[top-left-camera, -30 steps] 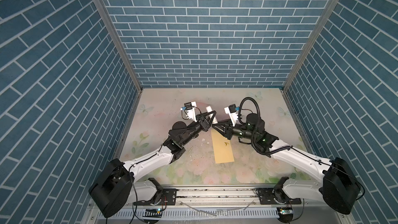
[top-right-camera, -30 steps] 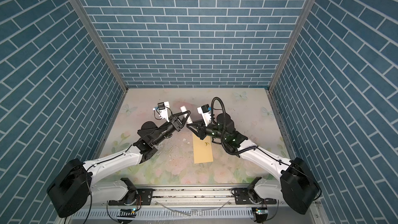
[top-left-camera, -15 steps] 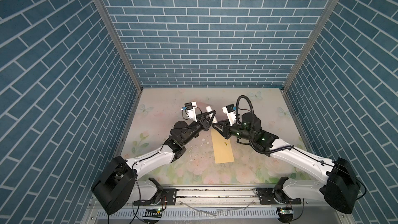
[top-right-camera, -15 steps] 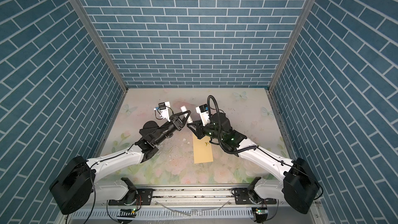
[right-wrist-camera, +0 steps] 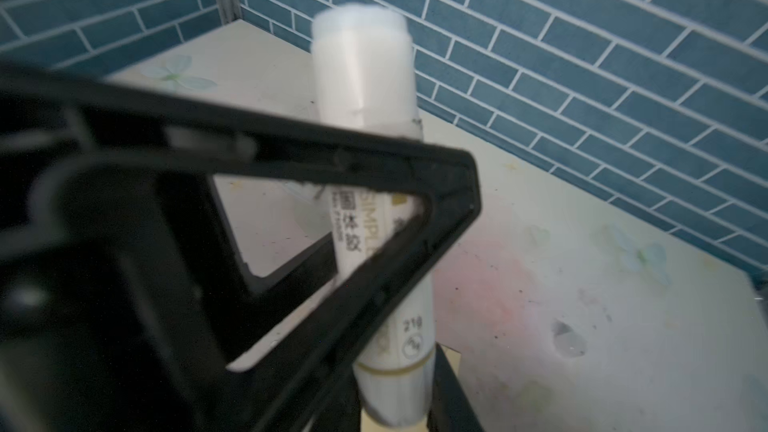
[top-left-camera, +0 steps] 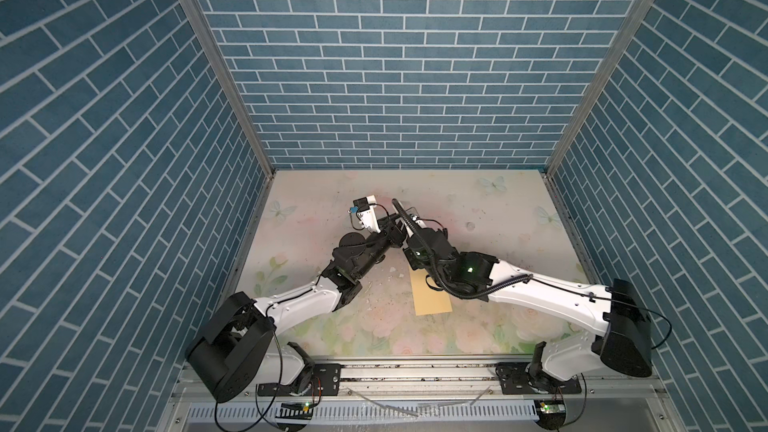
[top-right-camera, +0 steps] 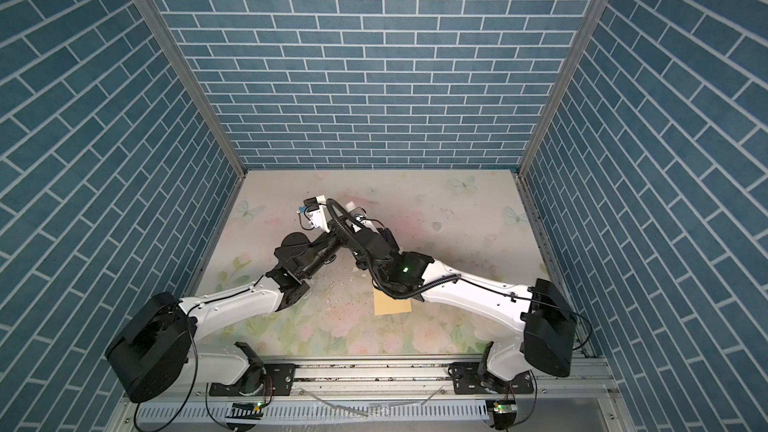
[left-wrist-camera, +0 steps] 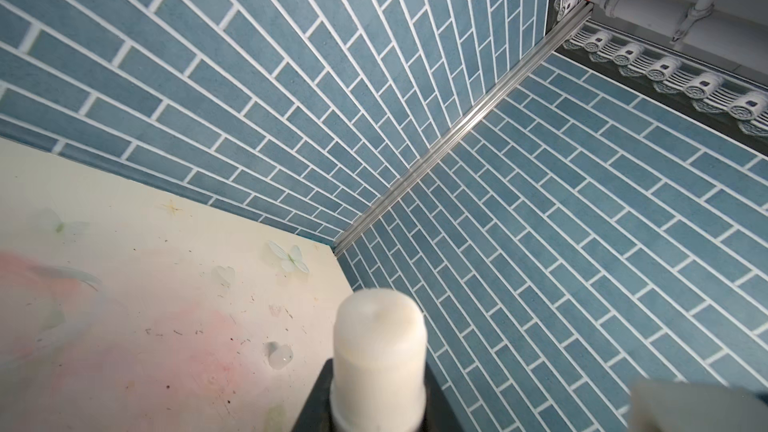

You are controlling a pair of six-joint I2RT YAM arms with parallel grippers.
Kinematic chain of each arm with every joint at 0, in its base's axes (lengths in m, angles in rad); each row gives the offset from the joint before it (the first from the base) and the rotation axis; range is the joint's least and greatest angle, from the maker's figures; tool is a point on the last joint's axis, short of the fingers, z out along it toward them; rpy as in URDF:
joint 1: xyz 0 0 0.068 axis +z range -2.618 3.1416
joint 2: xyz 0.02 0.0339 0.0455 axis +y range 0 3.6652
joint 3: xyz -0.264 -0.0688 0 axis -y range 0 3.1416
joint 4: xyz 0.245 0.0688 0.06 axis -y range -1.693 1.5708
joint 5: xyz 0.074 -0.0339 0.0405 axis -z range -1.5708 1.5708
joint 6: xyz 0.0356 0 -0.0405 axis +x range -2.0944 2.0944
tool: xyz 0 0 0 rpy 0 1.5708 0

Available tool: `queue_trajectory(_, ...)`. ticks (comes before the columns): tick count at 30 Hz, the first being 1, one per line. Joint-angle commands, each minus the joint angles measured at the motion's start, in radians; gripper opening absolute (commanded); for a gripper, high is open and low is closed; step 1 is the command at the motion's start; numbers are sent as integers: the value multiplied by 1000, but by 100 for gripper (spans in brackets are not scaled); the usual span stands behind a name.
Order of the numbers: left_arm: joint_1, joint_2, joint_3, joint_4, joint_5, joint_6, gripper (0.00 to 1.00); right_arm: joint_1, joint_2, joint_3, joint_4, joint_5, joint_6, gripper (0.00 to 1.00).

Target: Place the letter into the envelope and seal it

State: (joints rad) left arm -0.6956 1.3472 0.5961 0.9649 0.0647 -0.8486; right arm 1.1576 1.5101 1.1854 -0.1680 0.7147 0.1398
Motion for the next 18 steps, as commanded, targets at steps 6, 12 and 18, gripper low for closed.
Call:
queue_trajectory(6, -24, -2, -9, -71, 81, 15, 0, -8, -68, -6, 120, 91, -100, 24)
queue_trajectory(12, 6, -40, 0, -86, 129, -17, 0, -199, -336, -226, 188, -574, 66, 72)
queue_trajectory(18, 33, -68, 26, -77, 217, -56, 0, -376, -456, -360, 279, -1025, 180, 91)
